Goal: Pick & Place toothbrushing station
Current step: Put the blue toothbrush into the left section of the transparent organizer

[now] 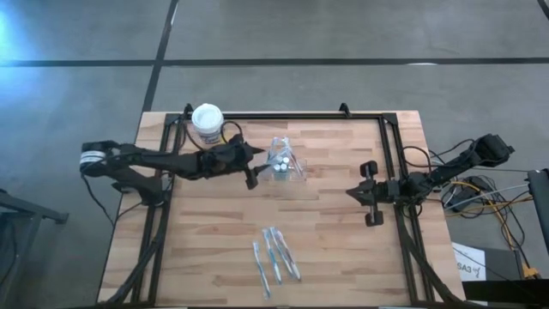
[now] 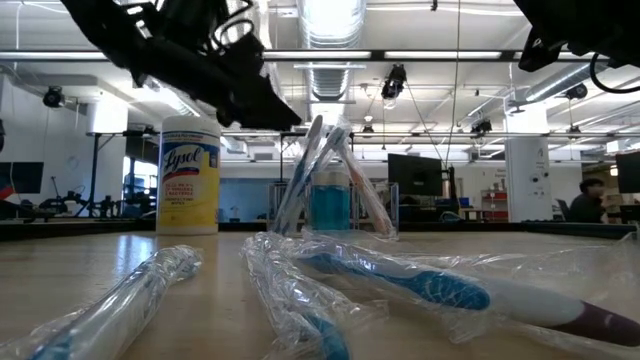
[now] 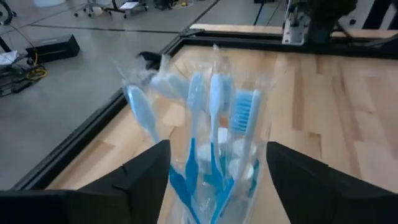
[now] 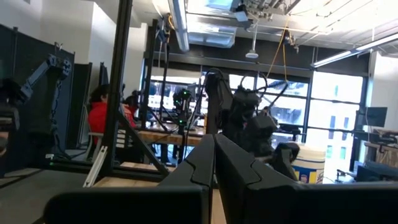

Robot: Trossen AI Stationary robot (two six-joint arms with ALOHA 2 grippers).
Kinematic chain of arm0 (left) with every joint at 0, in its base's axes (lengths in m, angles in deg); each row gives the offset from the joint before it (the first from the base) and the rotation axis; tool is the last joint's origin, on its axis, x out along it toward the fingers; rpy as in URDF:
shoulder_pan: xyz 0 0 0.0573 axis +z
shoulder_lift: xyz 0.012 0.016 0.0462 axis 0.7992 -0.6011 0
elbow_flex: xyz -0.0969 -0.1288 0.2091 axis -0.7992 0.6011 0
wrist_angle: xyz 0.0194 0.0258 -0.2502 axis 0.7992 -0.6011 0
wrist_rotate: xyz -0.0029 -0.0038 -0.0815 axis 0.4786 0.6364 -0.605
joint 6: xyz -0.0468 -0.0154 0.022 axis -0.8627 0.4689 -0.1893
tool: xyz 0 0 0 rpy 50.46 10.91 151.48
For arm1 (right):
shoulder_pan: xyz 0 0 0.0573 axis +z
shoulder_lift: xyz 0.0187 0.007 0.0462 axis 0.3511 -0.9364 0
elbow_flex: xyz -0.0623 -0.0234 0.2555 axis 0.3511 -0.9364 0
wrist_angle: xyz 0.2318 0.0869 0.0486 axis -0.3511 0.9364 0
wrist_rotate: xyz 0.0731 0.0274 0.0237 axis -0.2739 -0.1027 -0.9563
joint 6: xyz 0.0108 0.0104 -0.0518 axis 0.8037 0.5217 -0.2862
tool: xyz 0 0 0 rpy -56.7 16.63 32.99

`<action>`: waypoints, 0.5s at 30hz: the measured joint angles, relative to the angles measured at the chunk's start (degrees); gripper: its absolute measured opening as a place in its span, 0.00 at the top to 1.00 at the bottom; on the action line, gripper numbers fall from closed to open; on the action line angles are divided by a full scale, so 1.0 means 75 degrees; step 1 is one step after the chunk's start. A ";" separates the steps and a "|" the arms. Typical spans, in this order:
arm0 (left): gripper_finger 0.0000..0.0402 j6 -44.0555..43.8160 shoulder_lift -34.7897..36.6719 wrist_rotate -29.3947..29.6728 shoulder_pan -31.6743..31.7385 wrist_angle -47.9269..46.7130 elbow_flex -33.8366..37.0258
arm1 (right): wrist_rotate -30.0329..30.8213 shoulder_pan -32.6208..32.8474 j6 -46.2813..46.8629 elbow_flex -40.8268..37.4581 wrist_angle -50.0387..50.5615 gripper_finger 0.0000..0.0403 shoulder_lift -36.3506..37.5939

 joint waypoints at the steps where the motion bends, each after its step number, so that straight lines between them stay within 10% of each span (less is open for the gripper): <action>1: 0.32 0.0001 0.0207 -0.0060 -0.0015 -0.0170 0.0000 | 0.0000 0.0000 0.0000 0.0000 0.0000 0.98 0.0000; 9: 0.36 0.0341 0.2423 -0.1081 -0.0353 -0.1631 0.0003 | -0.0002 0.0000 0.0000 0.0000 0.0003 0.98 0.0000; 15: 0.59 0.0767 0.3929 -0.0273 -0.1077 -0.2771 0.0006 | -0.0001 0.0000 0.0001 0.0003 0.0000 0.98 0.0000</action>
